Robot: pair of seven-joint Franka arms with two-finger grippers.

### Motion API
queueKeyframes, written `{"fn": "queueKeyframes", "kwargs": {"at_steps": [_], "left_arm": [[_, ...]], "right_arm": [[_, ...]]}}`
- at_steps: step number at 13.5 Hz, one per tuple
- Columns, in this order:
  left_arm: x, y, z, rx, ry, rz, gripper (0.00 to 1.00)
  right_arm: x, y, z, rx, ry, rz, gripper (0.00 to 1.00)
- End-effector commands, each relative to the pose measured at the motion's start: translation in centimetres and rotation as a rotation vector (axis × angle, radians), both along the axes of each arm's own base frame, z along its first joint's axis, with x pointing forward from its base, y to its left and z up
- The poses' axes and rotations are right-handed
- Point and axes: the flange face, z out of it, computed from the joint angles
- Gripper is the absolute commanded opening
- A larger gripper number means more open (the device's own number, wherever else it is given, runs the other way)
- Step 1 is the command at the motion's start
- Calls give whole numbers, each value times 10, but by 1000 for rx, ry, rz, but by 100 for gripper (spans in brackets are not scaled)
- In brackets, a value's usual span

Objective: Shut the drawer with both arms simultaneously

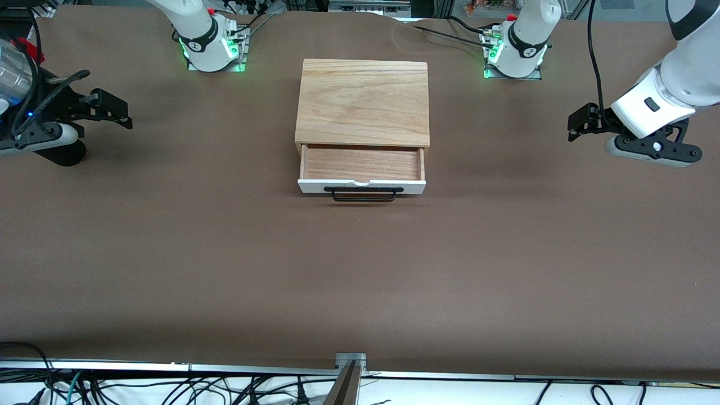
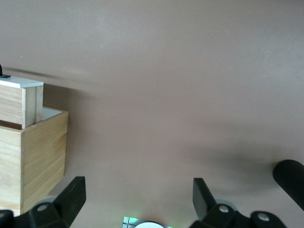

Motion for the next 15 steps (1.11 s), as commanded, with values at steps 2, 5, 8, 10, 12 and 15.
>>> {"fn": "queueKeyframes", "kwargs": {"at_steps": [2, 5, 8, 10, 12, 15], "left_arm": [[0, -3, 5, -9, 5, 2, 100], [0, -3, 5, -9, 5, 2, 100], [0, -3, 5, -9, 3, 0, 100], [0, -3, 5, -9, 3, 0, 100], [0, -3, 5, -9, 3, 0, 100], [0, -4, 5, -9, 3, -1, 100]], "right_arm": [[0, -1, 2, -24, -14, 2, 100], [1, -4, 0, -13, -10, -1, 100], [2, -4, -1, -14, -12, -4, 100], [3, -3, -1, -14, -10, -4, 100], [3, -4, -3, -15, -6, -7, 100], [3, -9, -3, -18, -3, -21, 100]]}}
